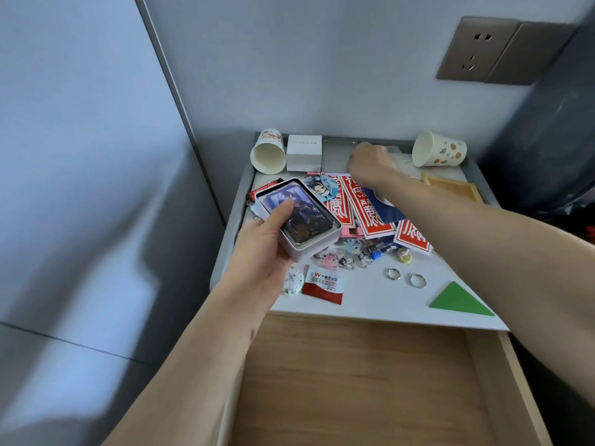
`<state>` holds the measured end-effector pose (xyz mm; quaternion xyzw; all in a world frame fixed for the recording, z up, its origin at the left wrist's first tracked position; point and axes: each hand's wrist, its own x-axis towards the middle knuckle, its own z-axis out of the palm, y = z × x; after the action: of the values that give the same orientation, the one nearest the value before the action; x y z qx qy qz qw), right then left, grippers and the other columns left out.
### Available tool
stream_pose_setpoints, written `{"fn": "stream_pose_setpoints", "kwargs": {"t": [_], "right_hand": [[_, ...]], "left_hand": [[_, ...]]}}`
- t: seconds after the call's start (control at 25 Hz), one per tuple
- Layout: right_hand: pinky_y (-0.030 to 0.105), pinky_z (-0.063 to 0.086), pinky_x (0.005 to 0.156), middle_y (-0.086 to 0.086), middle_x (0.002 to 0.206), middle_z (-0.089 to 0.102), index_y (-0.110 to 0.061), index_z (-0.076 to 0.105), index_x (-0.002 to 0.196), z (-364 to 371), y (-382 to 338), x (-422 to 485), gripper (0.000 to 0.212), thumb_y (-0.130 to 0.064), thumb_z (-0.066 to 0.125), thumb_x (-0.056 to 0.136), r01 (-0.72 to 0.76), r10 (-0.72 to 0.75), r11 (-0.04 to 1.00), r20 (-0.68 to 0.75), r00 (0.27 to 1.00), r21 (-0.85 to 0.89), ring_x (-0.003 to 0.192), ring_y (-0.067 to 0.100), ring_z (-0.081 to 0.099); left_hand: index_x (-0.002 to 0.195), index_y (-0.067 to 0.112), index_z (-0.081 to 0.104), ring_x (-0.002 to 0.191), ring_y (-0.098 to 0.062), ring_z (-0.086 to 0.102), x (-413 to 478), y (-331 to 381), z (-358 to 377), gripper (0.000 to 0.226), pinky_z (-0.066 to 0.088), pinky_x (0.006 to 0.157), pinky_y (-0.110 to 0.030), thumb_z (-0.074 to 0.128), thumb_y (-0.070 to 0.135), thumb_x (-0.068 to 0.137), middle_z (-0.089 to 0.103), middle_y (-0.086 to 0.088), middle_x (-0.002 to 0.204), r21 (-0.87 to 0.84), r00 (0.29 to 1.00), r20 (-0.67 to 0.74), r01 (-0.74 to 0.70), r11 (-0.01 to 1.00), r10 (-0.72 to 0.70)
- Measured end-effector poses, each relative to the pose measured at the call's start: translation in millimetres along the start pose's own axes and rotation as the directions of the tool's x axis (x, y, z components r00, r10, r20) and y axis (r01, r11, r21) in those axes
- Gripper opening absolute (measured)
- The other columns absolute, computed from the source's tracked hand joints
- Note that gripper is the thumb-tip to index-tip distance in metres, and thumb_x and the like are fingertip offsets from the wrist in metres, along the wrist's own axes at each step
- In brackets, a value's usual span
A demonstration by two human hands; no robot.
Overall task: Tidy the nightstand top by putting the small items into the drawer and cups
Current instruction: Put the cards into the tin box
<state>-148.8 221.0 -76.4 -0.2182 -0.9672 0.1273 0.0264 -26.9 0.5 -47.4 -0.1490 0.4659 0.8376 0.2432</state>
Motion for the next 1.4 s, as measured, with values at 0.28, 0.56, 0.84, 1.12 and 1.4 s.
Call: {"fn": "stream_pose_setpoints", "kwargs": {"t": [0.28,0.56,0.84,1.12,1.4], "right_hand": [[0.026,0.046,0.060,0.014,0.104,0.067,0.001,0.065,0.110,-12.6,20.2,-11.0,0.021,-0.011,0.053,0.096,-0.007,0.044,0.981,-0.181,0.982,0.196,0.080,0.023,0.060],[0.027,0.054,0.065,0.009,0.108,0.063,-0.013,0.054,0.121,-56.4,63.9,-134.4,0.040,0.011,0.049,0.089,-0.120,0.144,0.378,0.070,0.987,0.918,0.090,0.022,0.065],[0.038,0.061,0.071,0.021,0.129,0.061,0.008,0.052,0.130,-59.3,73.6,-207.6,0.039,0.002,0.040,0.094,-0.573,-0.231,-0.439,0.530,0.816,0.692,0.102,0.031,0.067],[0.046,0.061,0.069,0.024,0.134,0.057,0.004,0.054,0.133,-74.3,73.4,-208.9,0.045,-0.020,0.042,0.097,-0.591,-0.374,-0.479,0.459,0.806,0.649,0.116,0.039,0.060],[0.050,0.043,0.103,0.024,0.133,0.057,0.006,0.064,0.121,-65.4,73.8,-210.5,0.061,-0.044,0.036,0.102,-0.595,-0.375,-0.602,0.470,0.800,0.533,0.126,0.038,0.054]], "left_hand": [[0.119,0.005,0.061,0.095,-0.029,0.074,-3.1,-5.1,-0.8,0.028,0.060,0.084,-0.047,0.066,0.014,0.094,0.076,-0.015,0.105,0.010,1.000,0.000,0.004,1.000,-0.004],[0.110,0.010,0.066,0.092,-0.026,0.075,-8.1,-21.3,11.4,0.016,0.062,0.077,-0.043,0.064,0.012,0.094,0.077,-0.013,0.104,0.047,1.000,0.014,0.021,0.999,-0.022],[0.110,0.000,0.065,0.093,-0.033,0.074,-10.9,-39.2,14.3,0.020,0.053,0.095,-0.054,0.064,0.010,0.093,0.076,-0.019,0.101,0.114,0.999,-0.006,0.048,0.992,-0.048],[0.103,0.002,0.066,0.084,-0.027,0.076,-8.7,-44.1,17.6,0.014,0.057,0.087,-0.049,0.065,0.012,0.093,0.077,-0.018,0.097,0.145,0.999,0.020,0.037,0.989,-0.040],[0.121,0.002,0.063,0.098,-0.030,0.074,-7.3,-44.3,13.3,0.031,0.054,0.095,-0.051,0.065,0.016,0.094,0.075,-0.017,0.107,0.164,0.999,0.028,0.039,0.986,-0.044]]}}
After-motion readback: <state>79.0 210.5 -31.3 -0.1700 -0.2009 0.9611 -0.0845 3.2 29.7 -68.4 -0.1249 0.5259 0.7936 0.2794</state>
